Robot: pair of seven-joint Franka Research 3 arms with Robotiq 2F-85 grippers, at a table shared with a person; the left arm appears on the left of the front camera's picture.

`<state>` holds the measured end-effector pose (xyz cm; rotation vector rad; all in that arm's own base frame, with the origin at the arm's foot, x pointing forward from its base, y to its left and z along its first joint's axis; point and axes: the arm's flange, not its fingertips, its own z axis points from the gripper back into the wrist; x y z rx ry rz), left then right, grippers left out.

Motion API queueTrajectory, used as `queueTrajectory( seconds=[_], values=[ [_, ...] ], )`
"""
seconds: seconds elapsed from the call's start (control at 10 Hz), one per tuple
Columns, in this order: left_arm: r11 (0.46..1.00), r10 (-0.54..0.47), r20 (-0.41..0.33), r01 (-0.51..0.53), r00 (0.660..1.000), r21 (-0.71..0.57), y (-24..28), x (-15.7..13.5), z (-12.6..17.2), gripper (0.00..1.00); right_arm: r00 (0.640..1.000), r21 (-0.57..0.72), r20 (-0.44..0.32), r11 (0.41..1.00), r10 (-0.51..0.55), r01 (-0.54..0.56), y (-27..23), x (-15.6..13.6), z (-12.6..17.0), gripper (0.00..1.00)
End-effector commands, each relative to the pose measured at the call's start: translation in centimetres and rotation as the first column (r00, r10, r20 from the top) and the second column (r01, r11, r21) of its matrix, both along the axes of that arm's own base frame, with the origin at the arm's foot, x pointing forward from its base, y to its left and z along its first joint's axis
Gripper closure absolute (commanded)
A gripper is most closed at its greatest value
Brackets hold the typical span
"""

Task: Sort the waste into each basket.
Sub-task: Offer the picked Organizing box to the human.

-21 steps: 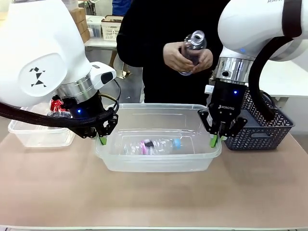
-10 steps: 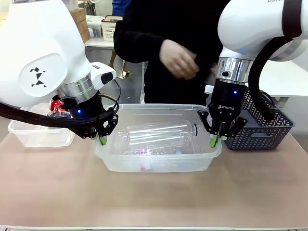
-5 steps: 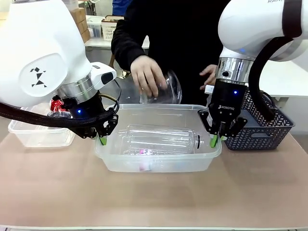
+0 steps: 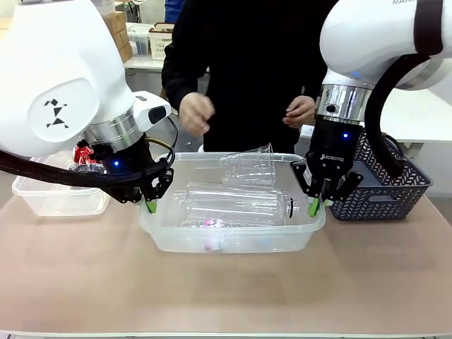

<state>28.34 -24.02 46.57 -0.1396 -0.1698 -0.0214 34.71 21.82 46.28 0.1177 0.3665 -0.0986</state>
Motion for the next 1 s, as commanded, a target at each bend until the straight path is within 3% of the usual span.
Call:
queueTrajectory(
  seconds=[0.0, 0.8, 0.9],
  values=[
    [1.000, 0.010, -0.002, -0.010, 1.000, 0.010, 0.33, -0.22, 0.02, 1.00, 1.000, 0.002, 0.016, 1.000, 0.014, -0.015, -0.37, 0.29, 0.53, 1.00],
    [1.000, 0.010, -0.002, -0.010, 1.000, 0.010, 0.33, -0.22, 0.02, 1.00, 1.000, 0.002, 0.016, 1.000, 0.014, -0.015, -0.37, 0.29, 0.53, 1.00],
    [1.000, 0.000, 0.000, 0.000, 1.000, 0.000, 0.00, 0.00, 0.00, 0.93, 1.000, 0.000, 0.000, 1.000, 0.000, 0.000, 0.00, 0.00, 0.00, 0.94]
  ],
)
